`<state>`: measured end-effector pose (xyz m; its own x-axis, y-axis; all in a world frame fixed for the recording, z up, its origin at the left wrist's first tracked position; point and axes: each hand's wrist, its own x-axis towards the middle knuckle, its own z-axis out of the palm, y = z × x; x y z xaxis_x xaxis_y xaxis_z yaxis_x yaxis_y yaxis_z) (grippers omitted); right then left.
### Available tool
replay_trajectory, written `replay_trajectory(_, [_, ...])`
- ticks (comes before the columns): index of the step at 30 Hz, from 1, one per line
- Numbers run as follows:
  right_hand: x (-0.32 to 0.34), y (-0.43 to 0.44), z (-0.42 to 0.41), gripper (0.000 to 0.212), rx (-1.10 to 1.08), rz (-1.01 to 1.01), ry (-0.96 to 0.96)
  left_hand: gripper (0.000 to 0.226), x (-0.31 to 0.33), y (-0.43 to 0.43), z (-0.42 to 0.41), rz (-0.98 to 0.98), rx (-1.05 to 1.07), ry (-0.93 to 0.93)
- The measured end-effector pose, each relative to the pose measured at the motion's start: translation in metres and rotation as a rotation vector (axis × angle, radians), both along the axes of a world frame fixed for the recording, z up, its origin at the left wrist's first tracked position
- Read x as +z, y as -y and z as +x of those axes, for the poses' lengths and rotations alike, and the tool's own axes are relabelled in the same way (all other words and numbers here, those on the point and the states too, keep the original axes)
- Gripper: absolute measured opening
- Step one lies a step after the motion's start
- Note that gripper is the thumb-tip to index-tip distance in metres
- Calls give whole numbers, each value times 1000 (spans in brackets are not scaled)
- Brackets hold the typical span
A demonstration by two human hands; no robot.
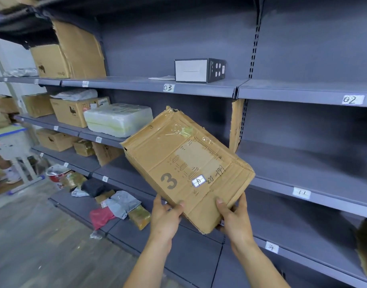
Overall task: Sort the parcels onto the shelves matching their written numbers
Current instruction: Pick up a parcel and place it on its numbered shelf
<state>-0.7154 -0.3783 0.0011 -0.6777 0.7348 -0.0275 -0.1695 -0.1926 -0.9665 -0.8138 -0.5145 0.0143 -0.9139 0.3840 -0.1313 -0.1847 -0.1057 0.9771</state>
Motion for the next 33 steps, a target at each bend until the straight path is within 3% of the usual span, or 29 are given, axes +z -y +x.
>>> replay_trajectory(10, [-3, 1, -79, 58, -98, -34, 32, 44, -2, -2, -99, 35, -62, -38])
replay_trajectory(20, [11, 14, -138, 42, -274, -19, 130, 40, 10, 13, -225, 141, -170, -28])
replay_trajectory(26, [28, 4, -142, 30, -316, 18, 305, 58, 27, 12, -279, 188, -202, 10])
replay_trajectory(30, [43, -10, -147, 27, -306, 51, 384, 88, 35, 5, -308, 213, -154, 76])
replay_trajectory(33, [51, -23, -156, 25, -313, 87, 422, 78, 36, -4, -317, 229, -131, 81])
